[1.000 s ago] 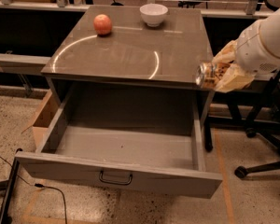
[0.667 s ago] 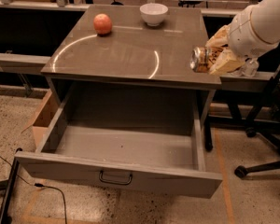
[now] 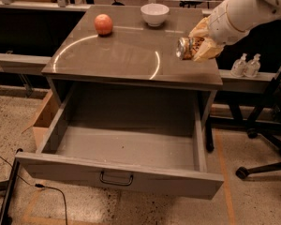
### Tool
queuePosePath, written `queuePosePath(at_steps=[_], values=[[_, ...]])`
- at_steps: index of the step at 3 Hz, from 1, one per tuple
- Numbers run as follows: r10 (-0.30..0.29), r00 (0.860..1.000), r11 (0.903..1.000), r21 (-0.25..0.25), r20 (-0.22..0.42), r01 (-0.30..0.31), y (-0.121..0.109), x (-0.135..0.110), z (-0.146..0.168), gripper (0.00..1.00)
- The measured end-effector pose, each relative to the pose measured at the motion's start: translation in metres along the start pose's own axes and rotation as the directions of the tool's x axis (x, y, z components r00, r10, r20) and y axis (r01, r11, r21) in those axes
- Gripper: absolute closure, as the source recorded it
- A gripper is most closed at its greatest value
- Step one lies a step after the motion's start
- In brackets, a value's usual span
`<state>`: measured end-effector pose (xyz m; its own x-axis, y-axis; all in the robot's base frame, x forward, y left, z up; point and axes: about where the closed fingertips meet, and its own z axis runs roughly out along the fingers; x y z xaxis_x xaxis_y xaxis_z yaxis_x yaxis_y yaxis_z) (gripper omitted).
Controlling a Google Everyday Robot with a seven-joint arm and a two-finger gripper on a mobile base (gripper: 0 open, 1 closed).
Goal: Pick orange can from top drawer and place on counter
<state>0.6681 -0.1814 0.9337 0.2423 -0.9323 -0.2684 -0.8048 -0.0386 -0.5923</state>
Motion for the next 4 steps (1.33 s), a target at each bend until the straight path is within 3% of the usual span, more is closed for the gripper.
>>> queuePosePath(at_steps=[2,4], values=[[-0.039,0.995,0.9978,-0.049,0.092,0.044,-0.030,-0.015,0.055,1.00],[-0.043,0.988,0.9922,-0.110,0.147,0.059,-0.031,-0.032,0.083,0.59]])
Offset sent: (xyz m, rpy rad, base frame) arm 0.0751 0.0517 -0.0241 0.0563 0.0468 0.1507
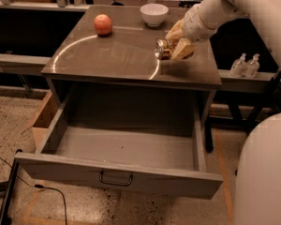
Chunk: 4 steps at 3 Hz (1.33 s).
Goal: Pick orange can from top drawer and place on counter
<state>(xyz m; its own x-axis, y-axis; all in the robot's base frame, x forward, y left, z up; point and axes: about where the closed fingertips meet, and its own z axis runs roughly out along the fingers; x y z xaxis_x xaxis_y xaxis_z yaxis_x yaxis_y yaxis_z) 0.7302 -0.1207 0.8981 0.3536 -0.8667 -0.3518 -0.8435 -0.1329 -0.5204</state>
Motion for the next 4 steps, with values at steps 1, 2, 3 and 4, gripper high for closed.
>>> queuePosePath(at_steps=[1,2,3,4], values=[[-0.004,1.000,0.9997,-0.025,0.018,0.004,0.001,-0.004,0.008,0.36],[-0.006,1.000,0.9988,-0.049,0.028,0.007,0.003,-0.007,0.014,0.12],[-0.004,0.999,0.9979,-0.065,0.033,0.006,0.005,-0.007,0.018,0.00],[0.002,0.999,0.9978,-0.067,0.035,0.000,0.007,-0.006,0.018,0.00]])
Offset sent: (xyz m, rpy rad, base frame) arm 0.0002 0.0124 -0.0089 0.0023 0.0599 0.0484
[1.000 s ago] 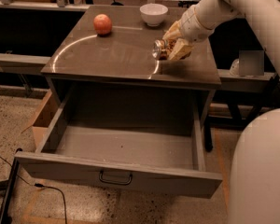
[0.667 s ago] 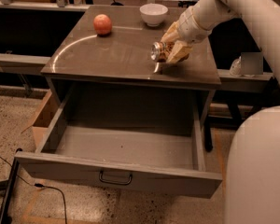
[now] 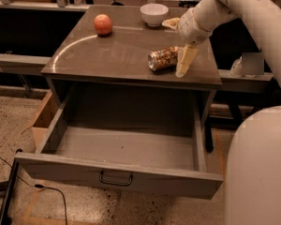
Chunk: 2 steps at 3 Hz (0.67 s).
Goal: Pick orange can from top drawer and place on counter
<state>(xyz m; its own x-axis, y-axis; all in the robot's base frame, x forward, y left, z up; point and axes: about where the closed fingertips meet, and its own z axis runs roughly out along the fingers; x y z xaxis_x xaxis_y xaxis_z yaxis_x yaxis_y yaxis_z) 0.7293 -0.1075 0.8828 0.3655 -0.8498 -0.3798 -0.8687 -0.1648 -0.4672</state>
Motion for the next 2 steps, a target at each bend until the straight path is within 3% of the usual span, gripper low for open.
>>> queuePosePath(at_steps=[1,2], values=[[0.054,0.998,0.9983,0.022,-0.014,-0.054,0.011,0.016,-0.020,0.00],[0.144,0.984,0.9867,0.090,-0.102,-0.135,0.029,0.049,-0.070,0.00]])
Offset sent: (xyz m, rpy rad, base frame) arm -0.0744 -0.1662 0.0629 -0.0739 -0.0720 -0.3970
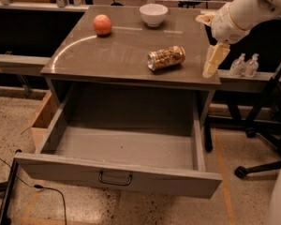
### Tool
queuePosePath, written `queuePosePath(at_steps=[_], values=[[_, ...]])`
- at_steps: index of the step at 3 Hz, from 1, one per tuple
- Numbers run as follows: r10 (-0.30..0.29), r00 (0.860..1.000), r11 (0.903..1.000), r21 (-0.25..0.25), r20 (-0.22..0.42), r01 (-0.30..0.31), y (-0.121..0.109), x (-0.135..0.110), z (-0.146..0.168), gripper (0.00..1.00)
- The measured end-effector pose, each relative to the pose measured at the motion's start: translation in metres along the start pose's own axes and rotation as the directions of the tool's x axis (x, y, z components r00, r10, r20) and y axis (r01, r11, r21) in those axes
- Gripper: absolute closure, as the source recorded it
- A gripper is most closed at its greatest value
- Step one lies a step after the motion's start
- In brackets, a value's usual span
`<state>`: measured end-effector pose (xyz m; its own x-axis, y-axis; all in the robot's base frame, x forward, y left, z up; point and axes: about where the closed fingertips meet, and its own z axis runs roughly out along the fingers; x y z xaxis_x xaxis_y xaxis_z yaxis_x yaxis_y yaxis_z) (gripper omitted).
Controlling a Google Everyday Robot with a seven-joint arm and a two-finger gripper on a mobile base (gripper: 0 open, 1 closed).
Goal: Pick orange can from top drawer and place on counter
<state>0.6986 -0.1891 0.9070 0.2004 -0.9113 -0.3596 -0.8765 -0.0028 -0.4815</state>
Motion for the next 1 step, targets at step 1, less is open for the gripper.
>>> queuePosePath(at_steps=[1], values=[[0.000,1.000,1.0000,-0.001,-0.001,0.000,0.0012,-0.0015,-0.0007,0.00]])
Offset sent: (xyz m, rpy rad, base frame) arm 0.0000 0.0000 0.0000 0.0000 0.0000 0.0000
